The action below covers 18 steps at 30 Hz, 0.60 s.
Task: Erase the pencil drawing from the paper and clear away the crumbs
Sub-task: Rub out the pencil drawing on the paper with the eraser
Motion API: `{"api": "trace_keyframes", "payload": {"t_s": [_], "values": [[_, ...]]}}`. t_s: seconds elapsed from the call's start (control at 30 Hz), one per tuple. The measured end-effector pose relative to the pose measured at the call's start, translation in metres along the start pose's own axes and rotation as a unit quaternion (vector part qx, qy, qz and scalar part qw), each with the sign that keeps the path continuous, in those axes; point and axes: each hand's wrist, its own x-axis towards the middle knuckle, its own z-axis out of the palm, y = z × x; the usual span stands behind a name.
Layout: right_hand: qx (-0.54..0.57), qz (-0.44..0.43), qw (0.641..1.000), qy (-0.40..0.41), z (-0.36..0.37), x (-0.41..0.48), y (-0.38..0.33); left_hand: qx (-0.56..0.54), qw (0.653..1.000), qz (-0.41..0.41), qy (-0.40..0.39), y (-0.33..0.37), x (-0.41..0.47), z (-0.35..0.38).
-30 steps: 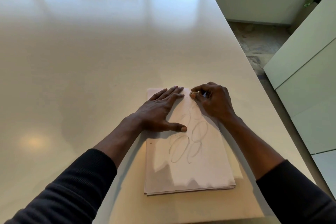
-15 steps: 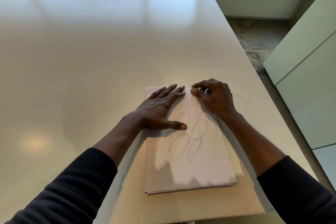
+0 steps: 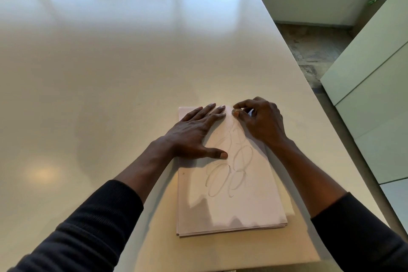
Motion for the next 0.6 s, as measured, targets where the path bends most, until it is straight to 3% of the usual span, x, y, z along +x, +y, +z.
{"api": "trace_keyframes", "payload": {"t_s": [0.6], "values": [[0.002, -0.004, 1.000, 0.008, -0.003, -0.021, -0.007, 0.004, 1.000, 0.006, -0.002, -0.003, 0.003, 0.002]]}}
